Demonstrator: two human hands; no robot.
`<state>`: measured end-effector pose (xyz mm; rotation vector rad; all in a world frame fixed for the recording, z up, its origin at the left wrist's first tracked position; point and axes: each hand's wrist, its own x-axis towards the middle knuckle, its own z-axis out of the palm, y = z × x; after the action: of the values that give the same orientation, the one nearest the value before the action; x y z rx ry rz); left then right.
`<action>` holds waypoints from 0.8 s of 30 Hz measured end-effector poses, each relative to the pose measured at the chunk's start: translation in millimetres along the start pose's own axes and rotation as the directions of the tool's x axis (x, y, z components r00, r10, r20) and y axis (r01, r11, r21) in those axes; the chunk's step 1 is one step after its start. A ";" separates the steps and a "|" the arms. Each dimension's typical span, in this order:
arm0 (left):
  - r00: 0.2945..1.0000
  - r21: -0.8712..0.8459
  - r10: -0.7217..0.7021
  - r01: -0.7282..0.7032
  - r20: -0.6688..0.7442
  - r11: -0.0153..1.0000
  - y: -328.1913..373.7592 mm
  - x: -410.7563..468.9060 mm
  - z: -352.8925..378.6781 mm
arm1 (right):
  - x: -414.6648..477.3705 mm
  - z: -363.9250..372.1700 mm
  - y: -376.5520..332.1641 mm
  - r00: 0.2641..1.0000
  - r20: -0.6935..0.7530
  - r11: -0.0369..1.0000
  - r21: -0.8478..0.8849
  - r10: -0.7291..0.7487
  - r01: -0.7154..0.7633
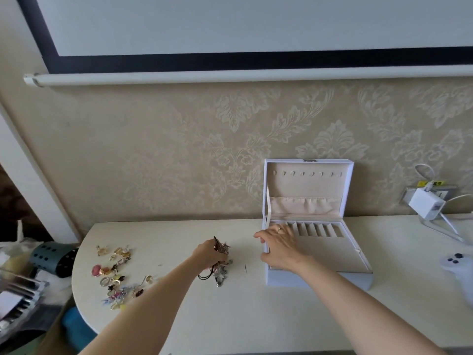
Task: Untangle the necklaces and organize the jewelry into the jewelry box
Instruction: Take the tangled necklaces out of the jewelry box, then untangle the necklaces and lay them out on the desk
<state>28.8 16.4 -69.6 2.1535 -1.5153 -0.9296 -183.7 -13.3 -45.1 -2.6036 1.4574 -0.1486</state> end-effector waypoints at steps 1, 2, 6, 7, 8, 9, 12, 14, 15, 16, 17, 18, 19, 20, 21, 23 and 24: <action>1.000 0.008 0.030 -0.030 0.000 1.000 -0.4 0.9 2.4 | -1.4 -0.4 1.8 1.000 -0.013 1.000 -0.014 0.006 -0.006; 0.998 -0.003 0.059 -0.059 0.009 0.998 -0.2 1.5 4.7 | -2.5 -0.6 4.8 1.000 -0.023 1.000 -0.028 0.013 -0.014; 0.984 0.002 0.175 -0.175 0.019 0.984 -2.0 4.4 10.7 | -6.9 -0.4 20.3 0.996 -0.070 0.993 -0.098 0.062 -0.069; 0.981 0.015 0.194 -0.194 0.014 0.981 -3.1 5.0 10.9 | -7.6 -0.2 24.3 0.993 -0.090 0.989 -0.117 0.082 -0.093; 0.979 0.029 0.205 -0.206 0.006 0.978 -3.3 4.1 10.3 | -8.0 0.1 28.2 0.989 -0.106 0.984 -0.135 0.105 -0.119; 0.977 0.042 0.212 -0.211 -0.007 0.977 -4.9 3.9 9.8 | -8.5 0.4 31.4 0.985 -0.117 0.977 -0.157 0.128 -0.145; 0.978 0.104 0.205 -0.201 -0.032 0.974 -10.0 2.9 8.9 | -8.5 3.2 34.7 0.975 -0.124 0.944 -0.252 0.184 -0.211; 0.978 0.245 0.201 -0.182 -0.054 0.952 -12.4 -1.4 7.0 | -6.6 6.5 33.0 0.973 -0.131 0.928 -0.297 0.192 -0.223; 0.974 0.335 0.215 -0.177 -0.078 0.925 -14.2 -3.4 6.0 | -5.4 8.0 31.3 0.973 -0.141 0.929 -0.298 0.183 -0.218; 0.962 0.406 0.250 -0.186 -0.111 0.895 -16.2 -5.1 5.3 | -3.9 8.9 29.0 0.975 -0.150 0.936 -0.288 0.166 -0.204; 0.945 0.456 0.297 -0.206 -0.136 0.866 -19.1 -5.3 5.6 | -2.4 9.2 25.7 0.978 -0.157 0.946 -0.273 0.137 -0.177; 0.926 0.490 0.346 -0.235 -0.149 0.840 -21.6 -5.7 6.2 | -0.4 9.5 21.8 0.983 -0.157 0.957 -0.257 0.097 -0.136; 0.910 0.504 0.387 -0.268 -0.146 0.821 -24.2 -5.5 7.4 | 1.9 10.0 16.8 0.988 -0.142 0.969 -0.232 0.054 -0.087; 0.901 0.496 0.415 -0.304 -0.127 0.813 -25.5 -5.2 8.8 | 4.3 11.4 11.0 0.994 -0.110 0.983 -0.180 0.016 -0.036; 0.898 0.474 0.429 -0.337 -0.099 0.814 -26.4 -4.4 10.3 | 6.8 13.1 4.4 0.999 -0.053 0.996 -0.094 -0.005 0.000; 0.893 0.456 0.447 -0.381 -0.042 0.804 -25.8 -4.4 13.0 | 11.2 17.3 -8.7 0.994 0.108 0.996 0.088 -0.025 0.015; 0.892 0.461 0.451 -0.394 -0.016 0.795 -25.6 -5.1 14.2 | 13.7 20.8 -13.8 0.986 0.163 0.990 0.139 -0.038 0.015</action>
<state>35.9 31.8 -94.0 1.9510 -2.1893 -0.2994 -161.6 -16.1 -62.9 -2.4615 1.3093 -0.0335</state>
